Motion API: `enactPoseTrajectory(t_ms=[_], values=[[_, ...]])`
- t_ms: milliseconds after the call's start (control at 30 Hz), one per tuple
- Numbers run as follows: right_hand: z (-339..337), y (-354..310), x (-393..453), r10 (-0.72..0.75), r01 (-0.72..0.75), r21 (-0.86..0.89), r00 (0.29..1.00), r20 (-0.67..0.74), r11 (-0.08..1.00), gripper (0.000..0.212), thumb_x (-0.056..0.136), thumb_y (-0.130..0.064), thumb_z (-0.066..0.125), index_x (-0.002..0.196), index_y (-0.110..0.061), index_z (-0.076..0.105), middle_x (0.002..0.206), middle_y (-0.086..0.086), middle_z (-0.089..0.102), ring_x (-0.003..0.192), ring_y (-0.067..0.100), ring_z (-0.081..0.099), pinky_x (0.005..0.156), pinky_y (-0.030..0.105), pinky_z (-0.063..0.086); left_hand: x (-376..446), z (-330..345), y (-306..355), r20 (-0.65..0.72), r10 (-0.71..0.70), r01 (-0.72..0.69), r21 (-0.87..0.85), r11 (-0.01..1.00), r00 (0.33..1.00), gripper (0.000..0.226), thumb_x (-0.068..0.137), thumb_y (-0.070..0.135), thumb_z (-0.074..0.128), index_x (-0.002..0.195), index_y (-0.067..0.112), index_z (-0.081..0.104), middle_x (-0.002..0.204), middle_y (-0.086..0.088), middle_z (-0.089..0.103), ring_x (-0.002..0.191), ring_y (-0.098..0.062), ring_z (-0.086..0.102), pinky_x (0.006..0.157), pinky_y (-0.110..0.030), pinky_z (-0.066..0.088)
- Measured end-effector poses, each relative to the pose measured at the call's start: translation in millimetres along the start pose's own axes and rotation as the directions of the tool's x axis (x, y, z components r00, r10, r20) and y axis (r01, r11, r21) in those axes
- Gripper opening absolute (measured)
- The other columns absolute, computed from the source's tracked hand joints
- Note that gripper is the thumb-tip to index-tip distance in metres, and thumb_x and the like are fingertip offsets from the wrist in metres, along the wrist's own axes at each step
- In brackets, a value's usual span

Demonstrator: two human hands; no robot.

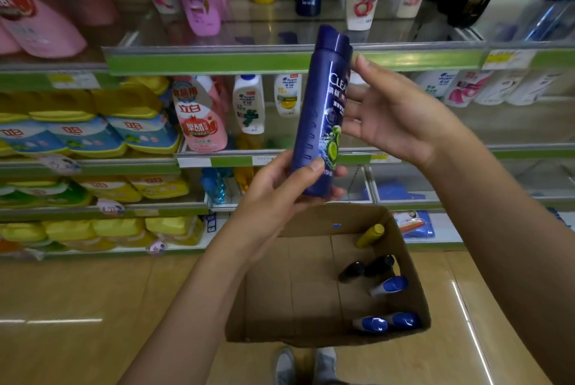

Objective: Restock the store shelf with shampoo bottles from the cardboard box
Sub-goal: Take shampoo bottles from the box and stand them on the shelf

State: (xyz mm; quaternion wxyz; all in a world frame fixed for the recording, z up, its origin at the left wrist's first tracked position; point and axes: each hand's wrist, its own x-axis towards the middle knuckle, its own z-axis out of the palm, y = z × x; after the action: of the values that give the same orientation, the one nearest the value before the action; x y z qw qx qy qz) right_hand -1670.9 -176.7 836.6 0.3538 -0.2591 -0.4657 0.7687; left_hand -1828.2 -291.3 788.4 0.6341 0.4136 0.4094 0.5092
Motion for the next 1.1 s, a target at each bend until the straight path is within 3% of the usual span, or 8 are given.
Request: enactPoseTrajectory(t_ms=[167, 300, 400, 500, 600, 900, 1100], values=[[11, -13, 1, -0.054, 0.049, -0.094, 0.997, -0.051, 0.994, 0.029, 0.093, -0.016, 0.055, 0.122, -0.013, 0.058, 0.105, 0.007, 0.068, 0.086, 0.020, 0.068, 0.075, 0.036, 0.058, -1, 2, 8, 0.131, -0.053, 0.070, -0.129, 0.989, 0.990, 0.032, 0.090, 0.030, 0.047, 0.118, 0.017, 0.055, 0.116, -0.019, 0.066, 0.102, -0.031, 0.065, 0.093, -0.039, 0.053], [17, -16, 1, -0.099, 0.069, -0.209, 0.985, -0.138, 0.975, 0.014, 0.089, -0.018, 0.062, 0.102, -0.016, 0.066, 0.095, 0.003, 0.072, 0.078, 0.017, 0.069, 0.073, 0.035, 0.059, 1, -2, 5, 0.075, -0.086, 0.092, -0.080, 0.993, 0.993, 0.039, 0.090, 0.036, 0.053, 0.121, 0.014, 0.055, 0.121, -0.012, 0.065, 0.111, -0.027, 0.063, 0.095, -0.043, 0.051], [22, -16, -1, -0.137, 0.078, -0.295, 0.973, -0.185, 0.952, 0.023, 0.083, -0.021, 0.069, 0.104, -0.013, 0.067, 0.095, 0.004, 0.074, 0.081, 0.019, 0.070, 0.075, 0.036, 0.058, 2, -6, 2, -0.002, -0.065, 0.065, 0.012, 0.998, 0.998, 0.040, 0.082, 0.033, 0.059, 0.118, 0.017, 0.058, 0.115, -0.002, 0.069, 0.109, -0.018, 0.064, 0.093, -0.037, 0.053], [30, -18, -3, -0.165, 0.078, -0.341, 0.958, -0.233, 0.937, 0.030, 0.081, -0.019, 0.072, 0.108, -0.009, 0.065, 0.092, 0.005, 0.075, 0.079, 0.017, 0.072, 0.059, 0.027, 0.057, 2, -10, 3, -0.013, -0.024, 0.025, 0.071, 0.997, 1.000, 0.040, 0.076, 0.029, 0.062, 0.115, 0.022, 0.058, 0.113, 0.004, 0.070, 0.107, -0.011, 0.065, 0.088, -0.027, 0.054], [36, -19, -4, -0.181, 0.069, -0.371, 0.944, -0.277, 0.926, 0.044, 0.080, -0.020, 0.075, 0.118, -0.004, 0.059, 0.089, 0.006, 0.076, 0.076, 0.017, 0.073, 0.054, 0.024, 0.054, 2, -14, 4, 0.005, -0.017, 0.017, 0.071, 0.997, 1.000, 0.042, 0.077, 0.025, 0.061, 0.118, 0.023, 0.055, 0.113, 0.004, 0.070, 0.108, -0.012, 0.065, 0.089, -0.026, 0.054], [40, -20, -16, -0.205, 0.047, -0.434, 0.923, -0.326, 0.900, 0.044, 0.079, -0.025, 0.075, 0.117, -0.007, 0.061, 0.088, 0.002, 0.075, 0.075, 0.014, 0.072, 0.057, 0.023, 0.054, 1, -13, 6, 0.064, -0.031, 0.024, 0.108, 0.994, 0.997, 0.057, 0.080, 0.023, 0.060, 0.134, 0.022, 0.043, 0.115, 0.006, 0.069, 0.109, -0.010, 0.064, 0.092, -0.028, 0.052], [35, -21, -35, -0.218, 0.053, -0.445, 0.919, -0.329, 0.894, 0.035, 0.084, -0.024, 0.071, 0.115, -0.009, 0.063, 0.095, 0.003, 0.074, 0.082, 0.016, 0.072, 0.066, 0.029, 0.058, 1, -2, 5, 0.087, -0.006, -0.011, 0.197, 0.980, 0.996, 0.056, 0.078, 0.027, 0.062, 0.131, 0.026, 0.043, 0.117, 0.002, 0.067, 0.106, -0.008, 0.065, 0.080, -0.019, 0.054]])
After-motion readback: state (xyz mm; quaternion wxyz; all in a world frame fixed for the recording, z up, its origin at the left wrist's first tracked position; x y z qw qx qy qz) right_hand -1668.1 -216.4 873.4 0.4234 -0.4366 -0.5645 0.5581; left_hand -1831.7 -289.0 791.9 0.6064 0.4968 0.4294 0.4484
